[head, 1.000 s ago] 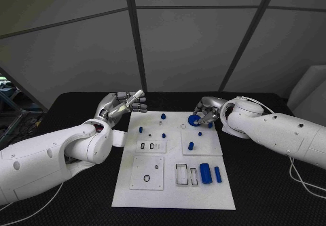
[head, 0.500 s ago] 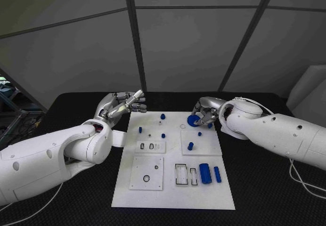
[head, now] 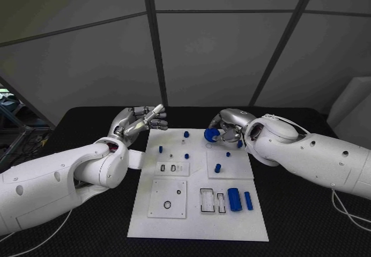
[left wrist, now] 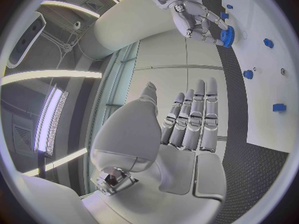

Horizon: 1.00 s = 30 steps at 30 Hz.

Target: Assemble the parts on the task board

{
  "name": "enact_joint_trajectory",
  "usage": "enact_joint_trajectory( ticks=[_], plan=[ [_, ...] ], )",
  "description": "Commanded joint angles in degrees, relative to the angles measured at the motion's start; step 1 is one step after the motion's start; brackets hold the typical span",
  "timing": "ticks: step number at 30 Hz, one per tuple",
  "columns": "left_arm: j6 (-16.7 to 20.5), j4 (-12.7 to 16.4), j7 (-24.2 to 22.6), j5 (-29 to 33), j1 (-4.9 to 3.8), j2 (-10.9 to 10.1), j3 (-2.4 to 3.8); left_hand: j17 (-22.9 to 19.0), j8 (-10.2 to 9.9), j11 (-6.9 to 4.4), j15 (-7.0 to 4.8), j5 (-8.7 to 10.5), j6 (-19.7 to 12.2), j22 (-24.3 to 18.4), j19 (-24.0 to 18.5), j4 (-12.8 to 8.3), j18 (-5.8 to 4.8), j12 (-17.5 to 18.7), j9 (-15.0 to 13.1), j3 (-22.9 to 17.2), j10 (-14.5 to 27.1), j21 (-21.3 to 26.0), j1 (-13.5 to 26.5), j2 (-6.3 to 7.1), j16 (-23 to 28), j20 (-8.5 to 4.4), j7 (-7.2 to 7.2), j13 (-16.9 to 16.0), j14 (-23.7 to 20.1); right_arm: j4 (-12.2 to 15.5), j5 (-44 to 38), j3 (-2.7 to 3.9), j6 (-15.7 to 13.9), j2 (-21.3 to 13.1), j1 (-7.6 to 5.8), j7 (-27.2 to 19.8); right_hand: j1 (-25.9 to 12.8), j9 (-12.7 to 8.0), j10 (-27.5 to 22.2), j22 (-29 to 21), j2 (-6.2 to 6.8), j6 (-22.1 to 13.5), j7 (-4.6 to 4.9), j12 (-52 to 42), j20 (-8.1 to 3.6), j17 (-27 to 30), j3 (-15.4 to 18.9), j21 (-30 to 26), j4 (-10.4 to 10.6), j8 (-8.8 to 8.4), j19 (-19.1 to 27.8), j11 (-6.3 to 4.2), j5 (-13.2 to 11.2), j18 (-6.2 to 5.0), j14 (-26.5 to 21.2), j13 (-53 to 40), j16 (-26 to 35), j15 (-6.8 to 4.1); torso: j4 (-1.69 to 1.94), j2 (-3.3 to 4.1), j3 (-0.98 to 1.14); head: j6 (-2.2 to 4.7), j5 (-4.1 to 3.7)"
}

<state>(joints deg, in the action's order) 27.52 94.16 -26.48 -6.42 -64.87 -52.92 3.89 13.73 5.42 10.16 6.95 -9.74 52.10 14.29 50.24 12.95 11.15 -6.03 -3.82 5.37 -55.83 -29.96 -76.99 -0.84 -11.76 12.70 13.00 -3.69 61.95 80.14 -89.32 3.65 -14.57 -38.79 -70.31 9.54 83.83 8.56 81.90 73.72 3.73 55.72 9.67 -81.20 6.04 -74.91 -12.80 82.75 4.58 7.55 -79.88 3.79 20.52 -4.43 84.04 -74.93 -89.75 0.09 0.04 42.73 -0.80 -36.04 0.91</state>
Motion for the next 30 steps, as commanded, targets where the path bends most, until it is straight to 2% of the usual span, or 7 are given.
enact_joint_trajectory(
  ticks=[1, 9, 12, 17, 21, 26, 30],
  plan=[
    [-0.7, 0.1, -0.1, -0.1, -0.07, 0.0, 0.05, 0.1, -0.4, -0.12, 0.02, 0.22, 0.1, 0.1, -0.4, -0.1, -0.83, 0.3, 0.0, 0.3, 0.1, -0.4, -0.2, -0.6, 0.3, 0.18, -0.28, 0.0, -0.1, 0.9, -4.2, 0.03, -5.0, 1.0, -0.14, 0.2, -0.6, 0.4, 0.4, 0.1, -0.13, 1.8, -1.12, -0.4, -0.09, -15.1, -0.6, 0.3, -0.1, 0.14, -0.5, -0.13, 0.2, 1.09, 6.0, -5.8, -0.3, -0.43, -0.04, 0.08, 0.05, 0.04, 0.31],
    [-0.7, 0.0, -0.1, -0.1, -0.07, 0.1, 0.05, 0.1, -0.4, -0.12, 0.02, 0.22, 0.1, 0.1, -0.4, -0.1, -0.83, 0.3, 0.0, 0.3, 0.1, -0.4, -0.2, -0.6, 0.3, 0.18, -0.28, 0.0, -0.1, -0.6, -6.7, -0.18, -5.2, 5.3, -0.15, 0.7, -1.1, 0.3, 0.3, 0.2, 0.09, 1.9, -1.13, -0.3, -0.12, -15.1, -1.0, 0.3, -0.1, -0.02, -0.5, -0.14, -0.2, 1.09, 6.0, -5.7, -0.3, -0.44, -0.03, 0.19, 0.02, 0.11, 0.75],
    [-0.7, -0.1, -0.2, -0.1, -0.08, 0.1, 0.05, 0.1, -0.4, -0.12, 0.02, 0.22, 0.1, 0.1, -0.4, -0.1, -0.83, 0.3, 0.0, 0.3, 0.1, -0.4, -0.2, -0.6, 0.3, 0.18, -0.28, 0.0, -0.1, -1.7, -7.2, -0.55, -5.0, 7.2, -0.14, 0.8, -1.1, 0.3, 0.3, 0.2, 0.09, 1.9, -1.13, -0.3, -0.12, -15.1, -1.0, 0.3, -0.1, -0.02, -0.5, -0.14, -0.2, 1.09, 6.0, -5.7, -0.3, -0.44, -0.01, 0.2, 0.01, 0.26, 0.65],
    [-0.7, -0.2, -0.2, -0.1, -0.08, 0.3, 0.06, 0.1, -0.4, -0.12, 0.02, 0.21, 0.1, 0.1, -0.4, -0.1, -0.82, 0.3, 0.0, 0.3, 0.1, -0.4, -0.3, -0.68, 0.3, 0.19, -0.28, 0.0, -0.1, -3.4, -7.7, -1.3, -4.5, 9.5, -0.12, 1.0, -1.2, 0.3, 0.3, 0.2, 0.13, 1.9, -1.14, -0.2, -0.13, -15.1, -1.2, 0.3, -0.1, -0.07, -0.5, -0.14, -0.4, 1.09, 6.0, -5.6, -0.3, -0.45, 0.07, 0.23, 0.02, 0.1, 0.62],
    [-0.7, -0.3, -0.2, -0.1, -0.09, 0.4, 0.06, 0.1, -0.4, -0.12, 0.02, 0.21, 0.1, 0.1, -0.4, -0.1, -0.82, 0.3, 0.0, 0.3, 0.1, -0.4, -0.3, -0.68, 0.3, 0.19, -0.28, 0.0, -0.1, -4.6, -7.8, -1.63, -4.0, 10.8, -0.06, 0.9, -1.3, 0.3, 0.3, 0.2, 0.13, 1.9, -1.14, -0.2, -0.13, -15.1, -1.2, 0.3, -0.1, -0.08, -0.5, -0.14, -0.4, 1.09, 6.0, -5.6, -0.3, -0.45, 0.09, 0.11, 0.03, -0.01, 0.74],
    [-0.7, -0.4, -0.1, -0.1, -0.1, 0.3, 0.06, 0.1, -0.4, -0.12, 0.02, 0.21, 0.1, 0.1, -0.4, -0.1, -0.82, 0.3, 0.0, 0.3, 0.1, -0.4, -0.3, -0.68, 0.3, 0.19, -0.28, 0.0, -0.1, -6.0, -8.1, -2.35, -2.4, 12.3, 0.08, 0.8, -1.6, 0.2, 0.3, 0.2, 0.22, 1.9, -1.12, -0.1, -0.13, -15.1, -1.5, 0.3, -0.1, -0.24, -0.5, -0.13, -0.8, 1.09, 6.0, -5.6, -0.3, -0.44, -0.07, 0.1, 0.04, -0.35, 0.85],
    [-0.7, -0.5, -0.1, -0.1, -0.11, 0.4, 0.06, 0.1, -0.4, -0.12, 0.02, 0.21, 0.1, 0.1, -0.4, -0.1, -0.82, 0.3, 0.0, 0.3, 0.1, -0.4, -0.3, -0.68, 0.3, 0.19, -0.28, 0.0, -0.1, -7.2, -8.6, -2.84, -1.5, 13.3, 0.34, 0.8, -1.6, 0.2, 0.3, 0.2, 0.22, 1.9, -1.12, -0.1, -0.13, -15.1, -1.5, 0.3, -0.1, -0.25, -0.5, -0.13, -0.8, 1.09, 6.0, -5.6, -0.3, -0.44, -0.04, 0.13, 0.04, -0.24, 0.9]
  ],
)
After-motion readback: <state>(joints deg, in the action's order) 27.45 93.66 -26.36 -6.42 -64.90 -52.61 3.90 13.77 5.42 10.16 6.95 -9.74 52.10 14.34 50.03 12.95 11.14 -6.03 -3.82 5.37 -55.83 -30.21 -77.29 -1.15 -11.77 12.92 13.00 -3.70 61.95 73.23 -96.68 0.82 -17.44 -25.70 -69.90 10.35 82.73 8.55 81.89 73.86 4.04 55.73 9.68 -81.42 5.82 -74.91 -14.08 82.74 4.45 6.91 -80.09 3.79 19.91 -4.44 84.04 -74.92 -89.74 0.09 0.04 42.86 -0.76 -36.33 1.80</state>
